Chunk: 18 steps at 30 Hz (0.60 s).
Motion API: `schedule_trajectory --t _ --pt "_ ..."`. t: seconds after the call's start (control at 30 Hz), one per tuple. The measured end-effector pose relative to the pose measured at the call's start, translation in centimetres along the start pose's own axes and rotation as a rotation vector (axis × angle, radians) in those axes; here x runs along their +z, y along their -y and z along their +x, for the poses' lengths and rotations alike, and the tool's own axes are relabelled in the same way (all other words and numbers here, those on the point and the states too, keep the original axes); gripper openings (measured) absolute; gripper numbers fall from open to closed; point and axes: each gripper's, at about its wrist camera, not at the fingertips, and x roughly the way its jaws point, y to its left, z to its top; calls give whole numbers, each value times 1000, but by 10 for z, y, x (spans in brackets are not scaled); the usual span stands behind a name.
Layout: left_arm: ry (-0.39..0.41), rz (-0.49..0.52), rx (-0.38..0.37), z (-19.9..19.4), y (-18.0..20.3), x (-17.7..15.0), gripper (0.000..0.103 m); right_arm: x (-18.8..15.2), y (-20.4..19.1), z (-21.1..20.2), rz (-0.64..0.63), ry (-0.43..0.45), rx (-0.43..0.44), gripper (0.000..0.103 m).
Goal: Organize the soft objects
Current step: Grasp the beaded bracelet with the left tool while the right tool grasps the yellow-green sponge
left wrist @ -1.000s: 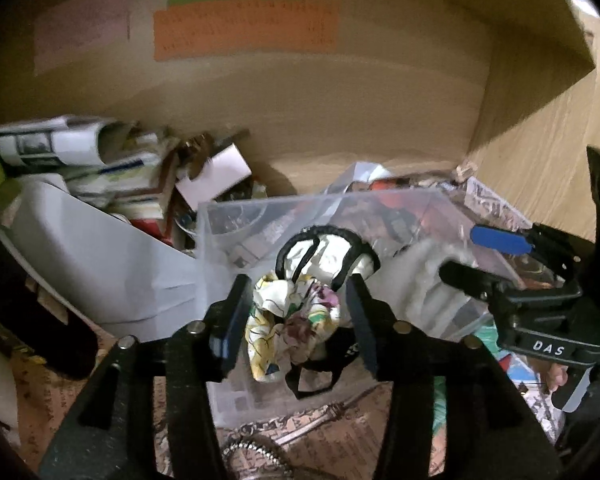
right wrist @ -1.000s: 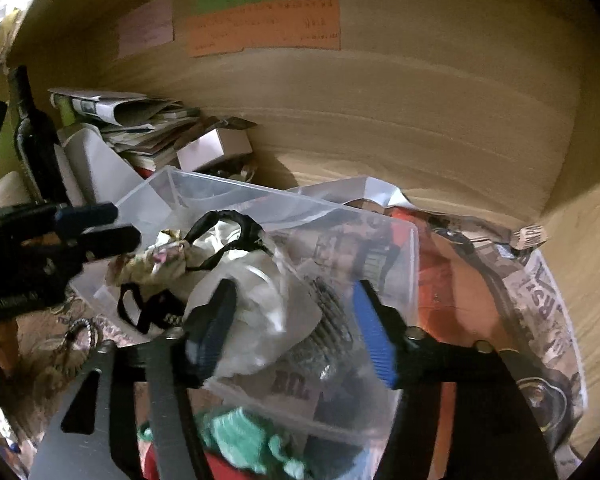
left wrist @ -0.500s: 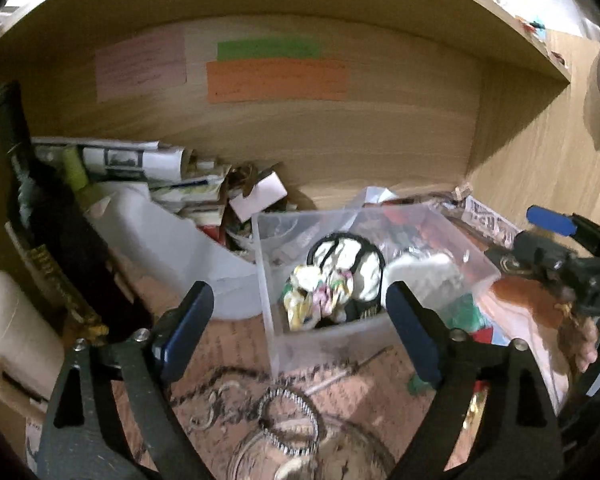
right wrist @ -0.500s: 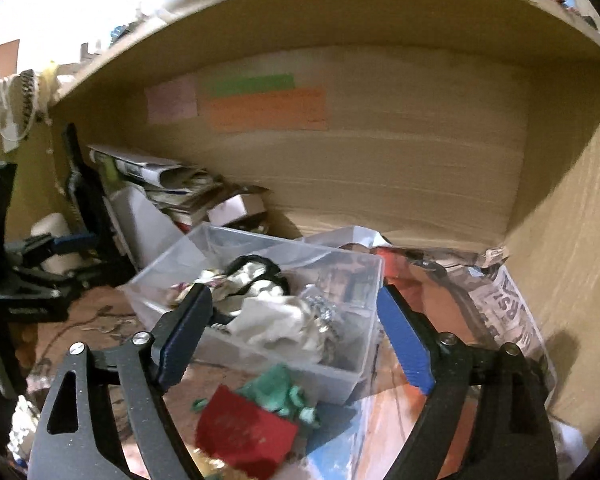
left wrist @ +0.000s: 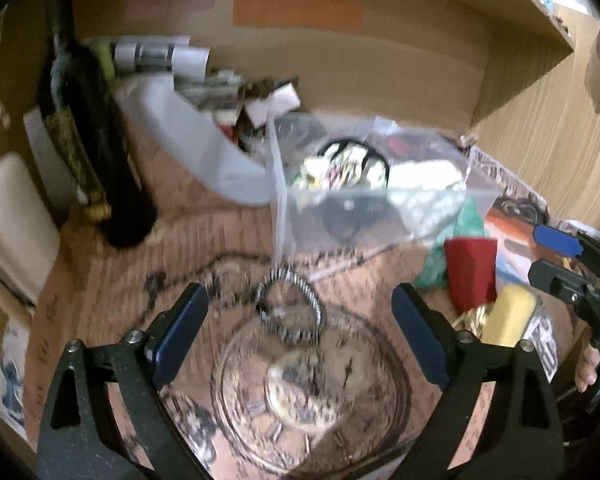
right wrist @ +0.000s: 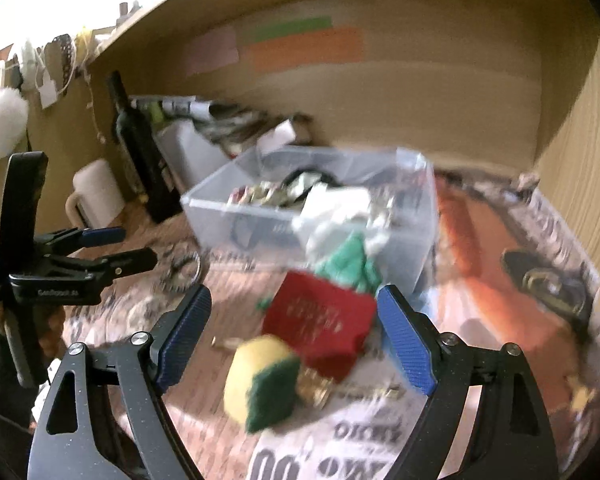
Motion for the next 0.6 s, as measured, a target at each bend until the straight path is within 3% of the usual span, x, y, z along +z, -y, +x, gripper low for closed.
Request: schedule_trajectory --t 0.1,0.17,0.4,0.53,0.6 --pt "-36 -24 -4 8 -3 -10 94 -11 0 5 21 -35 24 83" --pt "-61 -37 5 14 -4 -17 94 -17 0 7 31 -55 36 75" --pt "-105 -55 14 34 -8 -20 94 -29 3 17 57 -118 116 34" --pt "-117 -61 16 45 -9 -18 93 -27 1 14 56 -99 123 32" --pt "-126 -59 17 51 -9 -17 85 -23 3 9 58 -78 121 32"
